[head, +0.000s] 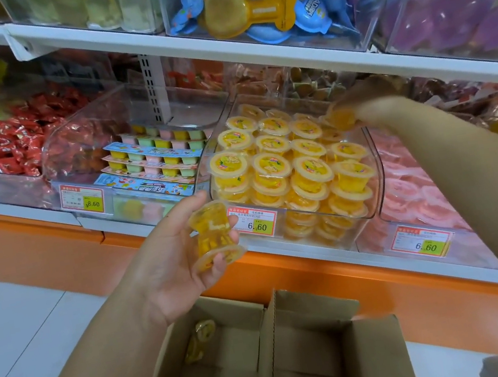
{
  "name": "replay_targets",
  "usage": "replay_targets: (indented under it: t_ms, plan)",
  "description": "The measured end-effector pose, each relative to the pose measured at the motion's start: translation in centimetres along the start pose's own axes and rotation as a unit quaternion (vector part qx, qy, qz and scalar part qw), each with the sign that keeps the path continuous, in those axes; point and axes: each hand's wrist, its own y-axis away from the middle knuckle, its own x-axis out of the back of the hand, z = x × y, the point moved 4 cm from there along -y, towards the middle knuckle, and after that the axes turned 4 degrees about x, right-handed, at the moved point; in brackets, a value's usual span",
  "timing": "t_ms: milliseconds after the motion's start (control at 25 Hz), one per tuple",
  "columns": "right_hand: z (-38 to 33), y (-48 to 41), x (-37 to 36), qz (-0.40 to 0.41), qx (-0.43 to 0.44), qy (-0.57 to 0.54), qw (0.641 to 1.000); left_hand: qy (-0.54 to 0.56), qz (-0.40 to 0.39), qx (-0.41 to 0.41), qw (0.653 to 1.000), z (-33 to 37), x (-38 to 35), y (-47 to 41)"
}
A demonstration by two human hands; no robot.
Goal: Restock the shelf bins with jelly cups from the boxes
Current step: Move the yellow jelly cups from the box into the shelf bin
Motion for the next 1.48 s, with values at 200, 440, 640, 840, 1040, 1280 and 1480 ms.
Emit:
replay_targets:
  t_ms: [200, 440, 640, 840, 1040, 1280, 1480]
  plan:
    - [0.5, 1.6, -0.9, 0.018, 0.12, 0.163, 0.979, -0.002, 0.005, 0.0, 1.0, -0.2, -0.4, 0.1]
    - [0.9, 2.9, -0.1, 0.016, 0.11, 0.204, 0.973, -0.004, 0.008, 0.009, 1.0, -0.5, -0.9, 0.3]
    - [1.3, 3.1, -0.8, -0.063, 0.123, 0.233, 0.962, -0.009, 0.005, 0.023, 1.0, -1.0, -1.0, 0.3]
    - [2.3, 2.1, -0.6, -0.063, 0.112, 0.239, 0.962, -0.022, 0.005, 0.019, 1.0, -0.8, -1.0, 0.5]
    - [2.4, 2.4, -0.2, -0.045, 0.104, 0.254, 0.961, -0.035, -0.002, 0.006, 0.999, -0.6, -1.2, 0.5]
    - [0.3, 3.2, -1.2, -0.054, 0.163, 0.216, 0.961, -0.048, -0.015, -0.014, 0.999, -0.6, -1.4, 0.4]
    - [-1.2, 4.1, -1.6, 0.005, 0.165, 0.105, 0.981, -0.039, -0.03, -0.029, 0.998, -0.3, -1.3, 0.9]
